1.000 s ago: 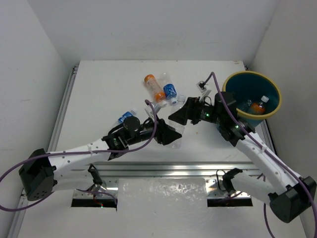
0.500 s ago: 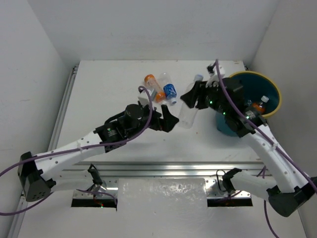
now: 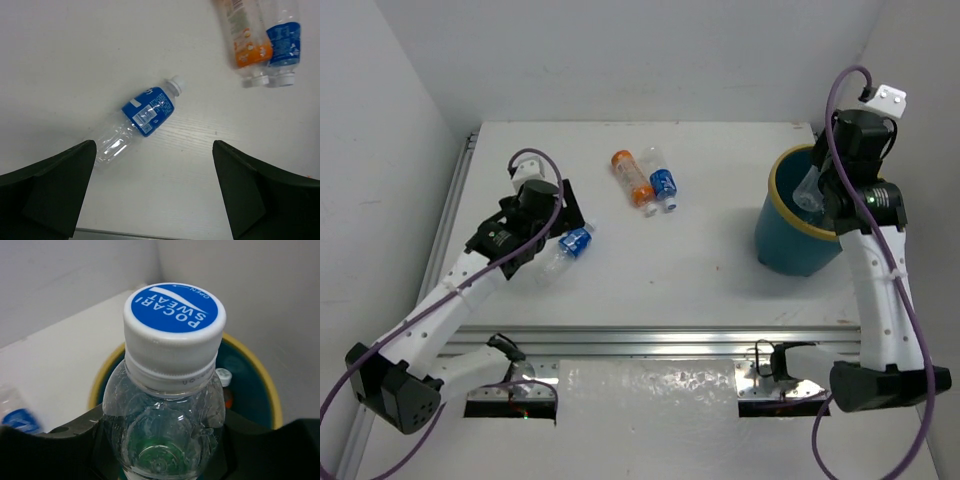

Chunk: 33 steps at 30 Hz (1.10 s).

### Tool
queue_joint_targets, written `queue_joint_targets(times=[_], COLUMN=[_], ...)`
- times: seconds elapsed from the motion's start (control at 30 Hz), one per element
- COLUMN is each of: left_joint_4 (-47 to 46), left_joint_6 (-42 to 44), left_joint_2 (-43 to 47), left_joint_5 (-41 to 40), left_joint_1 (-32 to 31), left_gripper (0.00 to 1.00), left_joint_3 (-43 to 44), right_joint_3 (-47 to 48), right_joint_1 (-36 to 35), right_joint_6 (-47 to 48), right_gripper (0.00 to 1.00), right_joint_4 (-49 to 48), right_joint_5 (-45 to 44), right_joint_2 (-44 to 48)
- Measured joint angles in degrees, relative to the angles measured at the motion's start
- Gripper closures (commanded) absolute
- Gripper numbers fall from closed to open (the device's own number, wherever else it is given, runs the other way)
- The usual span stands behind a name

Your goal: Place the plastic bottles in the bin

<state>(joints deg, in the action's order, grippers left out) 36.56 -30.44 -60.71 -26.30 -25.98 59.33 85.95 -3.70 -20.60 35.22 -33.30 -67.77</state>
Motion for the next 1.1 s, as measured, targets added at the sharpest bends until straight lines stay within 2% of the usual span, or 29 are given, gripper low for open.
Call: queue_joint_targets(times=[0.03, 0.07, 0.23, 0.37, 0.63, 0.7, 0.73, 0.87, 0.9, 1.0, 1.1], left_joint_4=[0.22, 0.57, 1.27, 1.22, 0.96, 0.92, 0.83, 1.11, 1.18, 0.98, 0.44], left_joint_6=[0.22, 0.59, 2.91, 9.14, 16.81, 17.59, 17.88, 18.25, 18.23, 18.08, 17.94], left_joint_2=[-0.83, -2.12, -6.27, -9.35, -23.96, -27.56, -29.38, -37.16, -38.07, -37.51, -35.69], left_joint_5=[0.42, 1.11, 1.70, 3.54, 11.58, 13.31, 14.10, 16.41, 16.79, 17.86, 20.13], left_joint_1=[0.50, 1.46, 3.87, 3.89, 6.71, 8.15, 9.07, 12.46, 12.85, 11.78, 8.22], left_gripper=[0.00, 0.00, 0.00, 0.00, 0.00, 0.04, 0.08, 0.37, 0.62, 0.87, 0.94], left_joint_3=[0.13, 0.39, 0.72, 1.31, 1.81, 1.84, 1.84, 2.89, 3.04, 3.10, 1.70], right_joint_3=[-0.17, -0.81, -4.04, -3.23, -1.20, -1.95, -2.75, -7.30, -8.22, -11.28, -16.31], right_joint_1=[1.31, 2.49, 3.56, 3.52, 3.52, 3.52, 3.52, 3.52, 3.52, 3.52, 3.52], right_joint_6=[0.02, -0.33, 0.24, 0.52, 0.20, 0.00, -0.24, -1.79, -2.38, -4.59, -8.02], right_gripper=[0.20, 0.01, 0.01, 0.01, 0.01, 0.01, 0.01, 0.01, 0.01, 0.01, 0.01], right_joint_4=[0.33, 0.42, 2.10, 3.93, 5.62, 5.07, 4.87, 3.67, 3.43, 1.22, -3.72], right_joint_5=[-0.33, -0.68, 0.13, 2.58, 18.25, 22.43, 24.57, 34.45, 36.89, 45.64, 55.91], right_joint_2=[-0.92, -1.66, -1.36, 0.87, 10.27, 12.02, 12.81, 15.67, 15.87, 15.98, 15.85])
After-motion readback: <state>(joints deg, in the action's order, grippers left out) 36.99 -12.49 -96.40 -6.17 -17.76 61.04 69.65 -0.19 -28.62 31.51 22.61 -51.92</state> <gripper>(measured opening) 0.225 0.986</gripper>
